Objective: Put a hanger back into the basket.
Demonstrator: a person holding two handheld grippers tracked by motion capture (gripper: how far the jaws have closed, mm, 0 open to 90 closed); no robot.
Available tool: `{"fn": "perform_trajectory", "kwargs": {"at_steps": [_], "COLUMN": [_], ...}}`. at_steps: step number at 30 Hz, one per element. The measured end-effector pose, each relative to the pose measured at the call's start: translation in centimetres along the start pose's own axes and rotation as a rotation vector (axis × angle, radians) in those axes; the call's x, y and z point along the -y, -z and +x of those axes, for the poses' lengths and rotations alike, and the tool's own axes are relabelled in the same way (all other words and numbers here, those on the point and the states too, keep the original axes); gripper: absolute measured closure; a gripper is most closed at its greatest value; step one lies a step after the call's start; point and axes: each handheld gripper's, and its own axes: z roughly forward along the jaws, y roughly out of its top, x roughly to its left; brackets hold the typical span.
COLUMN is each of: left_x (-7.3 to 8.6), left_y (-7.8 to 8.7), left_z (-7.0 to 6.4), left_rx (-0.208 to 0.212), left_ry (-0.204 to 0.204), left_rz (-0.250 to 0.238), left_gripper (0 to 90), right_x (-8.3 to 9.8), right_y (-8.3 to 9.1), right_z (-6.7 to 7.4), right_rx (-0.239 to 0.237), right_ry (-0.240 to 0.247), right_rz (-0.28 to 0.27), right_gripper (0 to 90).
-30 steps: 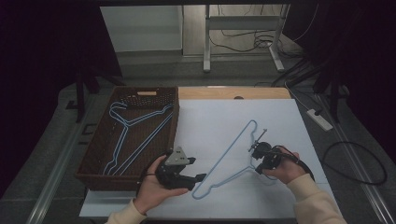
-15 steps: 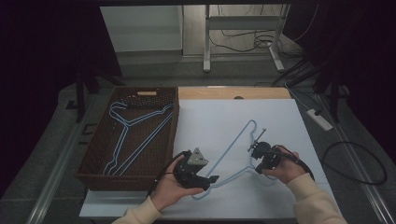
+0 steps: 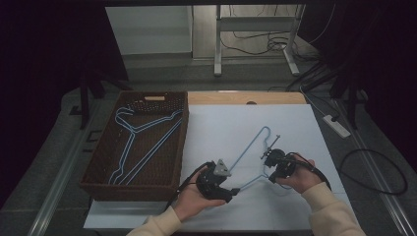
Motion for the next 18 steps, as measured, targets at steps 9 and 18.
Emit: {"fn": "perform_trajectory", "kwargs": {"at_steps": [9, 18], "left_x": [-0.5, -0.9], "left_y": [-2.5, -4.1], "left_z": [0.3, 0.1], "left_rx": [0.005, 0.015], "left_ry": [-0.004, -0.021], "left_rz": [0.043, 0.068], "left_gripper": [36.6, 38.8], "right_x": [0.0, 0.0], "right_y": [0.1, 0.2], "right_z": [0.0, 0.0], "right_rx": [-0.004, -0.007], "right_ry": [0.002, -0.01], "right_rz": [-0.001, -0.004], "right_gripper": [86.7, 86.7]}}
